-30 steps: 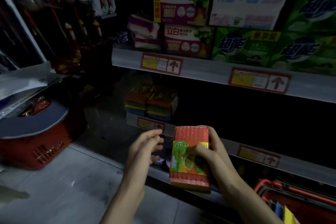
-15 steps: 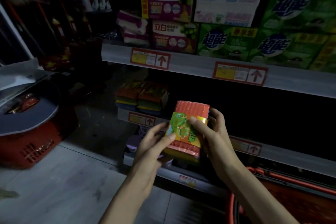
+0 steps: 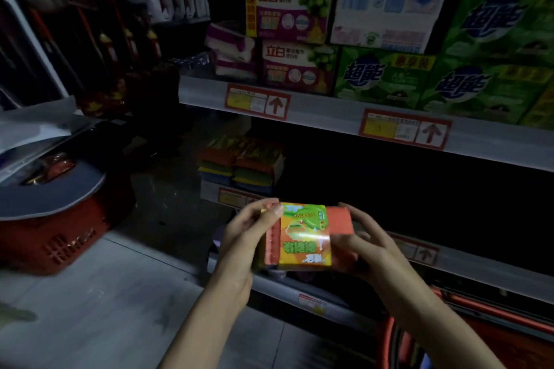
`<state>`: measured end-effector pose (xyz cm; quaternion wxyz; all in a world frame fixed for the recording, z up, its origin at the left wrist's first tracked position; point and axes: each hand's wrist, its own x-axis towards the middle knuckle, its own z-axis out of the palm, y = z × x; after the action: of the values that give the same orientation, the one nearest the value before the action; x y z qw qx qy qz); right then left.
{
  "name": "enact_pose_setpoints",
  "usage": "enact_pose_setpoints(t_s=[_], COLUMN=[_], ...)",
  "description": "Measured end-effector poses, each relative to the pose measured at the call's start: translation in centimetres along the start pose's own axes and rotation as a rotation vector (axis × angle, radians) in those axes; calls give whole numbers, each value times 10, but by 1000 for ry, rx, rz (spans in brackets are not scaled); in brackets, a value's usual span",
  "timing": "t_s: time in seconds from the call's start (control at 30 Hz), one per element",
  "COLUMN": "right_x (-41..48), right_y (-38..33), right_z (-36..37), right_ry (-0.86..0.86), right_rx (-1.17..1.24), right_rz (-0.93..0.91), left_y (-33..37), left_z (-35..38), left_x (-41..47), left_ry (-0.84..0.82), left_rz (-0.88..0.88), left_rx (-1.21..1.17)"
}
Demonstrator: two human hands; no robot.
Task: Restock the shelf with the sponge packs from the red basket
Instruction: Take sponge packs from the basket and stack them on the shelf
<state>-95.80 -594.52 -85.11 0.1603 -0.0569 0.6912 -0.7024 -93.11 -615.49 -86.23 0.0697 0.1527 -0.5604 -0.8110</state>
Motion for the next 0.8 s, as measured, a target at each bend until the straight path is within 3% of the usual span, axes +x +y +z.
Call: enact_pose_setpoints(t_s=[0.17, 0.3, 0.4, 0.53, 0.8], right_x=[3, 6, 7, 11, 16], right_y=[7, 13, 16, 19, 24], right_z=[-1, 4, 15, 36, 56], right_ry=[-28, 117, 267, 375, 482], right_rx=[127, 313, 384, 434, 193], right_rz=[89, 95, 52, -14, -160], left_y=[3, -5, -15, -21, -24], left_z=[5, 5, 8, 22, 27], left_x=[0, -6, -17, -29, -29], left_ry=[61, 109, 140, 29, 70], left_rz=[19, 23, 100, 144, 227], left_rx=[-88, -154, 6, 142, 158])
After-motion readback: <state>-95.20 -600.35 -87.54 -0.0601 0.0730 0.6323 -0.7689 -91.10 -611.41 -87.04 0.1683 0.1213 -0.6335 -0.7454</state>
